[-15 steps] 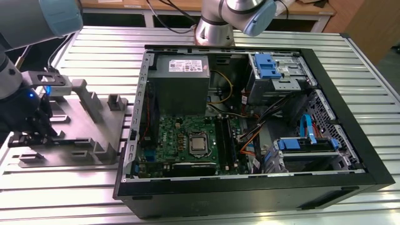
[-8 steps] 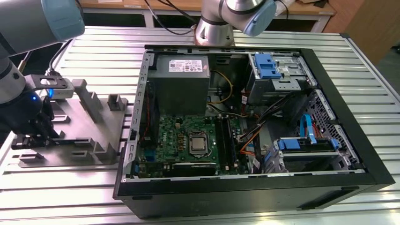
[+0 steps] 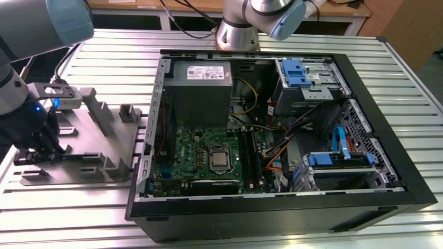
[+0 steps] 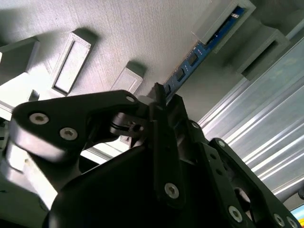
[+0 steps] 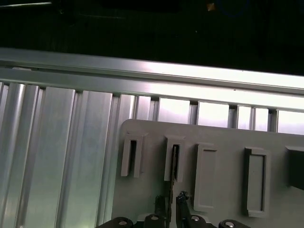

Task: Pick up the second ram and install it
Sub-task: 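Pick up the second ram and move it above second insertion slot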

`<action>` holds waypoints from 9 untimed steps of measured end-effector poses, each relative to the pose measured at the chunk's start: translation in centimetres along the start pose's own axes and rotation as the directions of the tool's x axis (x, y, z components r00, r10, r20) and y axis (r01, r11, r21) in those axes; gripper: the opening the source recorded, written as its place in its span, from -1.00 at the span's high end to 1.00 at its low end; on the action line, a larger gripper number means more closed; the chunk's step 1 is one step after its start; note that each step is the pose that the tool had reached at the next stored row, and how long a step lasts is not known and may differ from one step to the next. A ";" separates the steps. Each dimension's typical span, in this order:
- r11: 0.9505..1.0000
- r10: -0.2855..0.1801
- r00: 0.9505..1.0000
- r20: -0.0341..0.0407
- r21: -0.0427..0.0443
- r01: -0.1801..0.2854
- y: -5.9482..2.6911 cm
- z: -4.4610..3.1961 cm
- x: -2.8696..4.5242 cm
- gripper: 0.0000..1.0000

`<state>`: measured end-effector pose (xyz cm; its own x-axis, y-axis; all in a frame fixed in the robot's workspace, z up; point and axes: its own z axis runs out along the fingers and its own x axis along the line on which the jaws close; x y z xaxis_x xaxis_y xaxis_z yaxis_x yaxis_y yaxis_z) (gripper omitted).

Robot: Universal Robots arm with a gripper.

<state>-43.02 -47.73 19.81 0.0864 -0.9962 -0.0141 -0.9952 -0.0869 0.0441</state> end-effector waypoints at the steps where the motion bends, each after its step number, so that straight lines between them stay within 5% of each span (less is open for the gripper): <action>1: 1.000 0.000 1.000 0.000 0.000 0.000 0.00 0.00 0.00 0.57; 9: 1.000 0.000 1.000 0.000 0.000 0.000 0.00 -0.20 -0.01 0.57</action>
<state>-43.02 -47.72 20.01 0.0864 -0.9962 -0.0142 -0.9952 -0.0869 0.0438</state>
